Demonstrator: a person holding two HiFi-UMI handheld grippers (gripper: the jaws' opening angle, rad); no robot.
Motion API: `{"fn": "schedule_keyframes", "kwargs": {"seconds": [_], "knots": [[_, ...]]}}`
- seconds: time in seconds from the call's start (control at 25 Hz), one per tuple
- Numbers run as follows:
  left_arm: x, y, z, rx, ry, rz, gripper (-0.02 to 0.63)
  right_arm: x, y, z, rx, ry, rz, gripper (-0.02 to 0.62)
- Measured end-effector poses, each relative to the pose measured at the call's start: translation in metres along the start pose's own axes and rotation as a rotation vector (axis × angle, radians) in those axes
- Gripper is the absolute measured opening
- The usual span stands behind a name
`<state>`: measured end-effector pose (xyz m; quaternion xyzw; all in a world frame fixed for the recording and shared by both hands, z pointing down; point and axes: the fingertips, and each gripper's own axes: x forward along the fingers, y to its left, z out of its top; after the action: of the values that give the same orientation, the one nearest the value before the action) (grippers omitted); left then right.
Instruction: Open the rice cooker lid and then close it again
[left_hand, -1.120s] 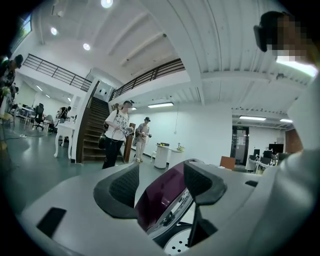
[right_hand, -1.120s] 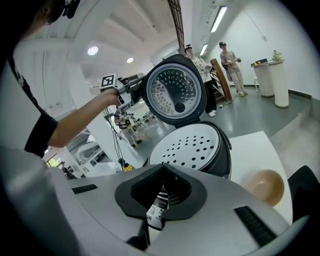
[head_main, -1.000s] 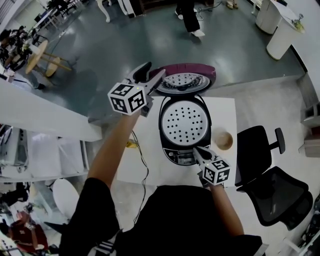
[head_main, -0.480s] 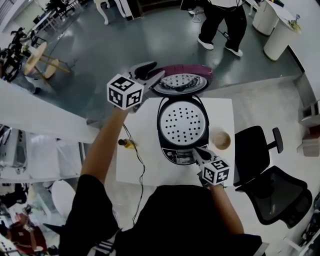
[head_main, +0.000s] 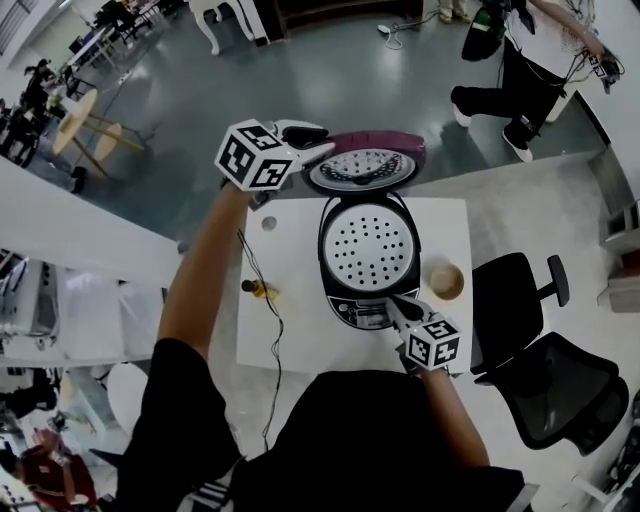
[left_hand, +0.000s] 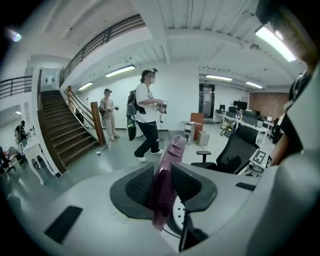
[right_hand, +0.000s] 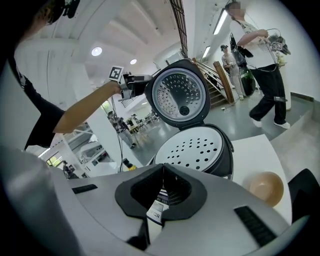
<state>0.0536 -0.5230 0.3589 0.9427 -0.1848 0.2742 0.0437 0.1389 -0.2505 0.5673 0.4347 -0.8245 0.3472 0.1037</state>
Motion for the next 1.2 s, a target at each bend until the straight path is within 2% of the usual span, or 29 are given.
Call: {"fn": "schedule_keyframes", "kwargs": {"seconds": [0.16,0.64,0.8,1.04,1.2], "knots": [[0.002,-0.005,0.0,0.041,0.071,-0.004,0.094,-0.003,0.001,0.001,0.004,-0.012,-0.001,0.0],[-0.006,-0.043,-0.012,0.147,0.173,-0.014,0.094,-0.011,0.005,0.003,0.017,-0.061,-0.009,0.0],[-0.01,-0.058,-0.019,0.158,0.185,-0.039,0.094,-0.013,0.011,0.003,0.008,-0.066,-0.002,0.0],[-0.011,-0.097,-0.042,0.138,0.206,-0.127,0.103,-0.025,0.018,-0.004,0.015,-0.082,-0.012,0.0],[-0.012,-0.116,-0.053,0.174,0.209,-0.119,0.104,-0.029,0.021,-0.011,0.015,-0.077,-0.013,0.0]]}}
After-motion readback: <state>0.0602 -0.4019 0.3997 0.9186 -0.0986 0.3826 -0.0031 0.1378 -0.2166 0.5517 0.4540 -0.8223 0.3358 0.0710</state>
